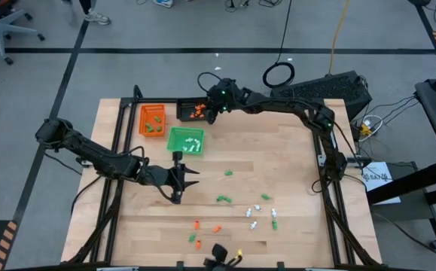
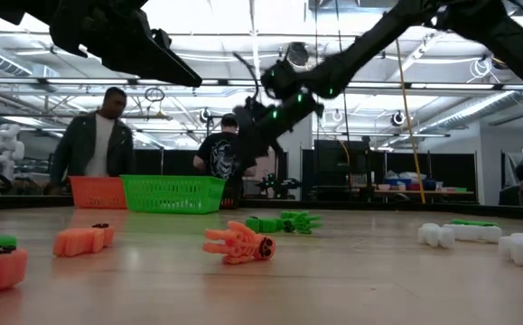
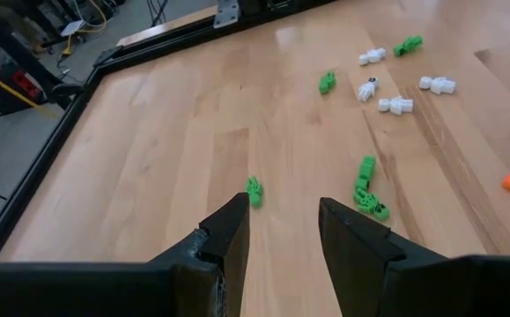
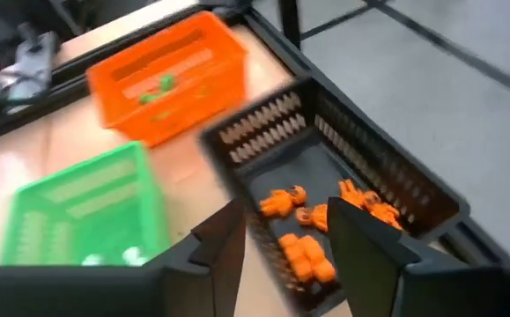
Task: Sort Halloween decoration
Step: Put the white skeleton toy into the green bin
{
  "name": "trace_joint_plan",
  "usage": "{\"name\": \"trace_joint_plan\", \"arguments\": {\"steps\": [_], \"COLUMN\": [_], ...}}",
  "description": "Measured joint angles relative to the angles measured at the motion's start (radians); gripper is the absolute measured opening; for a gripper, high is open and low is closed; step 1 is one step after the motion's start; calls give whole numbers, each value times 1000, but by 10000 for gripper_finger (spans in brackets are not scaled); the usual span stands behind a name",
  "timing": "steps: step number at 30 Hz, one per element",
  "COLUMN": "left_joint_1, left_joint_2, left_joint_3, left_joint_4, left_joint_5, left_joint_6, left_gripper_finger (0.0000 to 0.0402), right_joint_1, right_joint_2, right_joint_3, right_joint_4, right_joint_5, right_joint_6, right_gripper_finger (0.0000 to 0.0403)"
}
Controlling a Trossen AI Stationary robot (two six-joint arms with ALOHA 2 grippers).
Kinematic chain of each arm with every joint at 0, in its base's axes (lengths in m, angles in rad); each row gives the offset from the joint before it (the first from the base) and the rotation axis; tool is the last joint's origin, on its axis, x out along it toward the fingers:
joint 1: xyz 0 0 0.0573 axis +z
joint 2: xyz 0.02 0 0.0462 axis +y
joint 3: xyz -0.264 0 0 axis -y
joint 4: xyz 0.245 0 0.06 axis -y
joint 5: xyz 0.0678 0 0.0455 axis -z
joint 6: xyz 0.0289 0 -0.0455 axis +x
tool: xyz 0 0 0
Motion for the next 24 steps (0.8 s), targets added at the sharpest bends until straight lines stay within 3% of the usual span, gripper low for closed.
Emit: {"name": "trace_joint_plan", "arguments": {"steps": [8, 14, 17, 24], "left_joint_1": [0, 0, 0, 1], "left_joint_2": [0, 0, 0, 0], "left_joint_3": [0, 0, 0, 1], "left_joint_4": [-25, -16, -14, 20], "left_joint_5": [0, 0, 0, 50], "left_joint_6": [0, 1, 1, 0], "left_gripper_finger": [137, 137, 137, 137], "right_joint_1": [127, 273, 376, 654], "right_joint_2": [-266, -451, -539, -669], "right_joint_3": [3, -39, -154, -507], "right_joint_4": [-463, -768, -741, -518], "right_joint_5": [53, 79, 101, 309], "right_joint_6": [-171, -146, -72, 159], "right_gripper_finger": [135, 134, 134, 134]}}
